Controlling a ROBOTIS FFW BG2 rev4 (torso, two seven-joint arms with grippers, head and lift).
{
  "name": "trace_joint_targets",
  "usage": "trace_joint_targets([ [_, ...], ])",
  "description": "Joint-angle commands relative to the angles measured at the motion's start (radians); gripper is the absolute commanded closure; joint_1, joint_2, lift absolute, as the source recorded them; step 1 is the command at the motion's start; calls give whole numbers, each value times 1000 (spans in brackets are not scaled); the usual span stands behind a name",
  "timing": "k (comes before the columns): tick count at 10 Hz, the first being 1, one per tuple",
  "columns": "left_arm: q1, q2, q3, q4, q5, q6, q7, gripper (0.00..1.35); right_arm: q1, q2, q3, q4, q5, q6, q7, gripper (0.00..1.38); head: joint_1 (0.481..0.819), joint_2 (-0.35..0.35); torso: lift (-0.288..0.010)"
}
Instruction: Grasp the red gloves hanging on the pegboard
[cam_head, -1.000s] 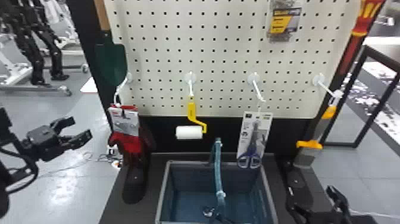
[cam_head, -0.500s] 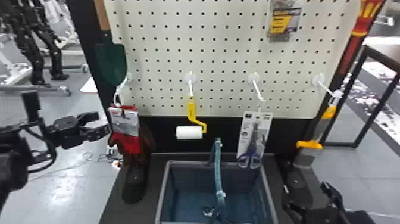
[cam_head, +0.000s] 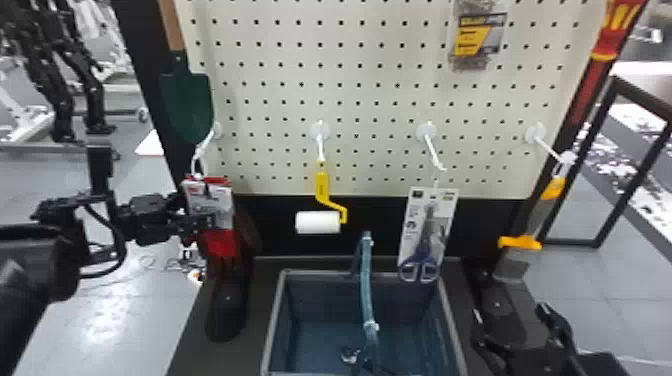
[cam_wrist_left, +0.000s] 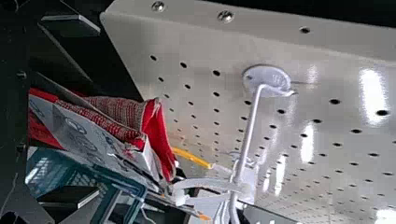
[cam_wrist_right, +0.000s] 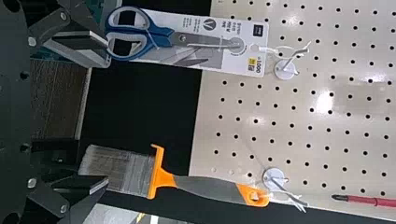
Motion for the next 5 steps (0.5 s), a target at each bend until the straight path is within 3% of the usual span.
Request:
trace_joint_targets([
  [1, -11, -4, -15, 1, -35, 0, 3, 182, -7, 1, 0, 9, -7, -3, 11, 257, 549, 0, -100],
  [2, -14, -6, -18, 1, -38, -12, 6, 486, -10, 1, 0, 14, -13, -5, 19, 257, 549, 0, -100],
  [3, -14, -6, -18, 1, -50, -28, 8, 990, -10, 1, 0, 17, -16, -5, 20, 257, 549, 0, -100],
  [5, -12, -9, -18, 1, -50, -32, 11, 1227, -10, 1, -2, 17, -19, -5, 20, 257, 549, 0, -100],
])
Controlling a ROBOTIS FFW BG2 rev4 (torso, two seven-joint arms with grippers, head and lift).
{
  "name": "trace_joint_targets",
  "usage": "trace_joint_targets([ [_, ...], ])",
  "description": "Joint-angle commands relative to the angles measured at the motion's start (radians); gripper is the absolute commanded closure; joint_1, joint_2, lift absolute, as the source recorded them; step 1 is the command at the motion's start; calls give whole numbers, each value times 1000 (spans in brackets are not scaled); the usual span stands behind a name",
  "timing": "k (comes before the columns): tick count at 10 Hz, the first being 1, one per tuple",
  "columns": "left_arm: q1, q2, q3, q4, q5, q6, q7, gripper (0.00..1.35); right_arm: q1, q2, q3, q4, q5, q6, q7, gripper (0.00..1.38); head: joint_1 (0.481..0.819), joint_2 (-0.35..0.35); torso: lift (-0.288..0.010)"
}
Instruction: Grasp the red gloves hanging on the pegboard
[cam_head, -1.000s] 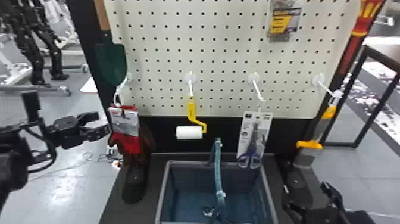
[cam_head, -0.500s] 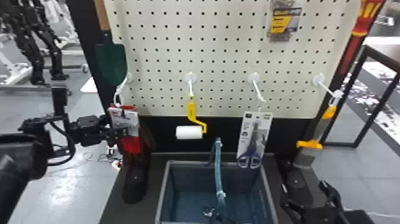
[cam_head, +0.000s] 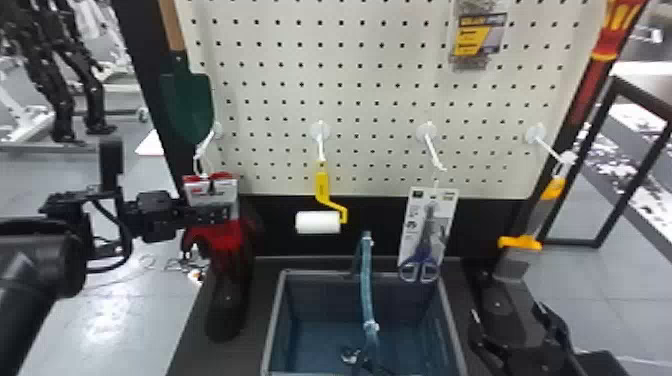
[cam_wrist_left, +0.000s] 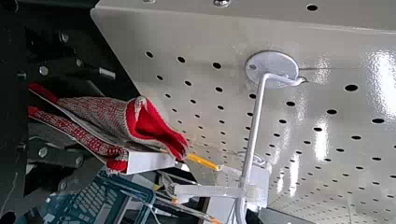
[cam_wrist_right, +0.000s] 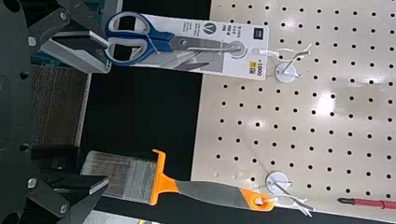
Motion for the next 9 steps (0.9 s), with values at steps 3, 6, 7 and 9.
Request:
trace_joint_targets([
  [3, -3, -1, -8, 0, 8, 7, 0, 1223, 0, 1, 0, 0, -1, 0, -2, 257, 549, 0, -100],
  [6, 4, -3, -8, 0, 18, 7, 0, 1223, 2, 1, 0, 0, -1, 0, -2, 257, 549, 0, -100],
  [7, 4, -3, -8, 0, 21, 9, 0, 1223, 2, 1, 0, 0, 0, 0, -2, 257, 549, 0, -100],
  [9, 8, -4, -10, 0, 23, 16, -6, 1223, 3, 1, -2, -3, 2, -2, -2, 259, 549, 0, -100],
])
